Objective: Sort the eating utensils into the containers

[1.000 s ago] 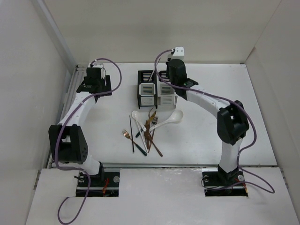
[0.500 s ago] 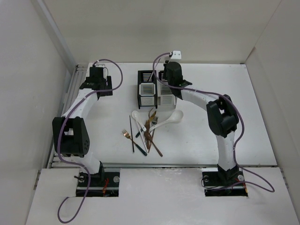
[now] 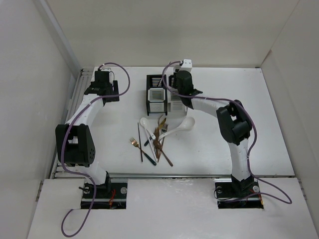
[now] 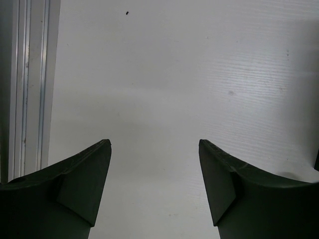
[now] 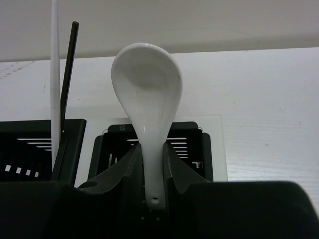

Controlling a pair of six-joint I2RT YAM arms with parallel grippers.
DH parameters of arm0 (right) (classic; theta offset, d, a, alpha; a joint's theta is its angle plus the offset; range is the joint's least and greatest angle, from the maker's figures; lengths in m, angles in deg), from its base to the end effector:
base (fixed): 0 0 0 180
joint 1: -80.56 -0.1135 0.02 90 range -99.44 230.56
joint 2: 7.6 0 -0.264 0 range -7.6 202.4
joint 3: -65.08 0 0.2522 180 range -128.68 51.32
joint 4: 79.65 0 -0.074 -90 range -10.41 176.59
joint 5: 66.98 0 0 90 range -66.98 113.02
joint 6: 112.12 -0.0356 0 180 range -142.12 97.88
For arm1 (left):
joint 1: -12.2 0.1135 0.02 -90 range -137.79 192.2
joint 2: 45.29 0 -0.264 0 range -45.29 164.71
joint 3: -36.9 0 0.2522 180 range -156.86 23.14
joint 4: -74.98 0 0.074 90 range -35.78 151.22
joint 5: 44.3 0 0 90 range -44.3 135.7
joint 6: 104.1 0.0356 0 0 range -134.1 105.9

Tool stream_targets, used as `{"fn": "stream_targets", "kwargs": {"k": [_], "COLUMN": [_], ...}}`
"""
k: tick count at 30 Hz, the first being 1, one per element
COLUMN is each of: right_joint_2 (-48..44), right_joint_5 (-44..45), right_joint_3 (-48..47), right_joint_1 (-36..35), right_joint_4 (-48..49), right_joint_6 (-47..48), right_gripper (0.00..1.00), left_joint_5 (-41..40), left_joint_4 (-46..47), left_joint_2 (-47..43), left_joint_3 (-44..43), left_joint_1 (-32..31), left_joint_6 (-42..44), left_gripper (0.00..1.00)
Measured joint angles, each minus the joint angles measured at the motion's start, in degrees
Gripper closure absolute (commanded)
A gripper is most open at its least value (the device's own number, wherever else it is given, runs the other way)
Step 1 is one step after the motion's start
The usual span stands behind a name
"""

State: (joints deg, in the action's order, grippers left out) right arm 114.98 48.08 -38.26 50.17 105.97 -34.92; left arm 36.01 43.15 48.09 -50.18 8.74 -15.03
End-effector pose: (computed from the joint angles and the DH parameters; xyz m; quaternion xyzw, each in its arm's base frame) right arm 0.4420 0.2417 0.2278 0.0152 0.7787 0.0636 0.6239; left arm 0.3717 -0.0165 0.2820 -0.0171 0.8967 0.0592 0.4384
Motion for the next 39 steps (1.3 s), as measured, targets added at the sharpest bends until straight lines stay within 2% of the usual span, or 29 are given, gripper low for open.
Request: {"fn": "stream_targets", "kwargs": {"k": [10,19,21,24,29,32,37,39], "right_joint_2": [-0.8,-7.5,-9.8,-15.6,-28.7,-37.9,-48.0,-50.0], "right_joint_5": [-1.1,-3.4,-3.6,-2.6,-1.8,-4.7,-9.1,-10.9], "right_joint_3": [1.1,4.4,4.6,6.3,11.2,18.9,31.6,36.5], "right_joint_1": [-0.1,-0.4,-0.4,-1.1,-3.3,-4.2,-3.6,-2.9], "right_joint_4": [1.0,0.3,0.3,-0.6,-6.1,-10.1,-17.7,-20.3], "right_joint_6": [-1.0,-1.2,-1.1,-1.4,-2.0,-3.0,-7.5,-9.7], "right_gripper": [0.49,0.29,0.16,0.09,0.09,0.1,0.17,0.22], "left_joint_5": [0.2,0.6,0.7,1.0,1.5,1.7,2.6,3.3], "left_joint_4": [0.0,0.0,0.0,0.0,-0.1,-0.2,-0.2,-0.2], "left_joint_2": [0.0,-0.4,-0.7,-1.5,-3.4,-4.5,-5.5,-5.6], "left_joint_3": [0.0,0.0,0.0,0.0,0.0,0.0,0.0,0.0], "left_joint_1": [0.6,0.6,0.6,0.6,0.6,0.6,0.6,0.6], "left_joint_6": [0.0,0.0,0.0,0.0,0.0,0.0,-0.2,-0.3], "left_gripper": [0.32,0.32,0.32,0.32,0.32,0.32,0.32,0.32]}}
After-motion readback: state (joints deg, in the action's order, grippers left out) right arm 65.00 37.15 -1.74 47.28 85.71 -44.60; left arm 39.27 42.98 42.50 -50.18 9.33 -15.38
